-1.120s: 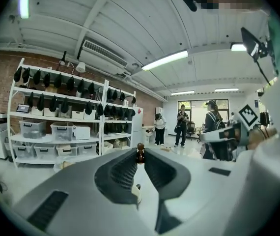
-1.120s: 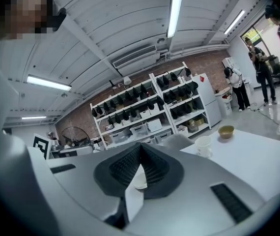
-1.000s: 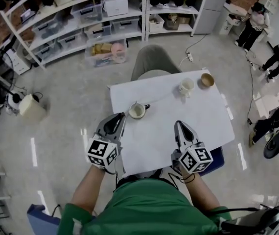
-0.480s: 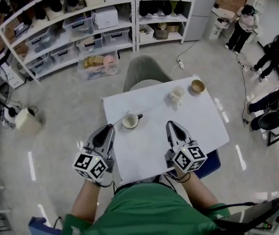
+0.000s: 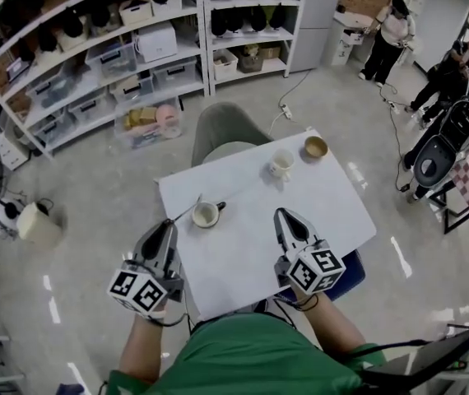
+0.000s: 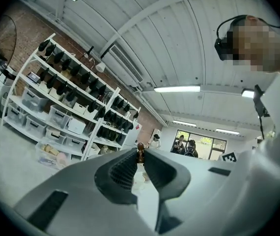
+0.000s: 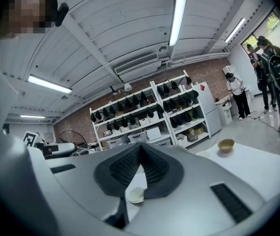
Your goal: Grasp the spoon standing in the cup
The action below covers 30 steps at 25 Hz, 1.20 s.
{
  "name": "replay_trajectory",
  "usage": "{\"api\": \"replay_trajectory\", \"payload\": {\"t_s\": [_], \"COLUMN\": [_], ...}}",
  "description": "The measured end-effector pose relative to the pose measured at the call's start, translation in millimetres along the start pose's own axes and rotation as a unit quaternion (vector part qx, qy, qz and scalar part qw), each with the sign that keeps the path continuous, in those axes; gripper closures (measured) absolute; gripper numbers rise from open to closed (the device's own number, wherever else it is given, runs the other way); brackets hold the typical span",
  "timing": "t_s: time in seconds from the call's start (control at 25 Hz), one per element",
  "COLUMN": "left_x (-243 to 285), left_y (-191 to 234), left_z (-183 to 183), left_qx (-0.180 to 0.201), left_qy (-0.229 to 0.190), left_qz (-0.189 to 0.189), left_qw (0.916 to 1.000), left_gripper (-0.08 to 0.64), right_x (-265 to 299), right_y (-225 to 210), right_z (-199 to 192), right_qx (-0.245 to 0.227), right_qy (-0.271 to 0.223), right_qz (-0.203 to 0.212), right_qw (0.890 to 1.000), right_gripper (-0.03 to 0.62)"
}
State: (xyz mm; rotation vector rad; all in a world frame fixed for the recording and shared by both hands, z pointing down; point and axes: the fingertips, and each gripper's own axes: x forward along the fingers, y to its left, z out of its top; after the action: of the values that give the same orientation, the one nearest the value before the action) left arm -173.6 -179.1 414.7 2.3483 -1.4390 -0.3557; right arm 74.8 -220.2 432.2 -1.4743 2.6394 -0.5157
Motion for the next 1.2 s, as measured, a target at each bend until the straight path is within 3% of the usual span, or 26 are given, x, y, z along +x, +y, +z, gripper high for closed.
{"api": "replay_trajectory", "payload": {"t_s": [0.52, 0.88, 1.2], "left_x": [14, 19, 15], "left_y": [0, -10, -14], "left_z": [21, 22, 19], "left_qx": [-0.048, -0.054, -0.063], "left_qy": [-0.019, -0.022, -0.023], "left_qz": [-0.035, -0.056, -0.052], "left_qw": [0.9981, 0.9967, 0.9964], "left_gripper": [0.503, 0.503, 0.503], "right_x": [-14, -27, -34], "right_y": [-25, -32, -36], "right_z": [17, 20, 20], "right_qx": [-0.002, -0.006, -0.004], "right_qy": [-0.016, -0.024, -0.024], "right_qz": [-0.029, -0.044, -0.041], "right_qw": [0.999, 0.999, 0.999], "right_gripper": [0.571, 0.571, 0.571]}}
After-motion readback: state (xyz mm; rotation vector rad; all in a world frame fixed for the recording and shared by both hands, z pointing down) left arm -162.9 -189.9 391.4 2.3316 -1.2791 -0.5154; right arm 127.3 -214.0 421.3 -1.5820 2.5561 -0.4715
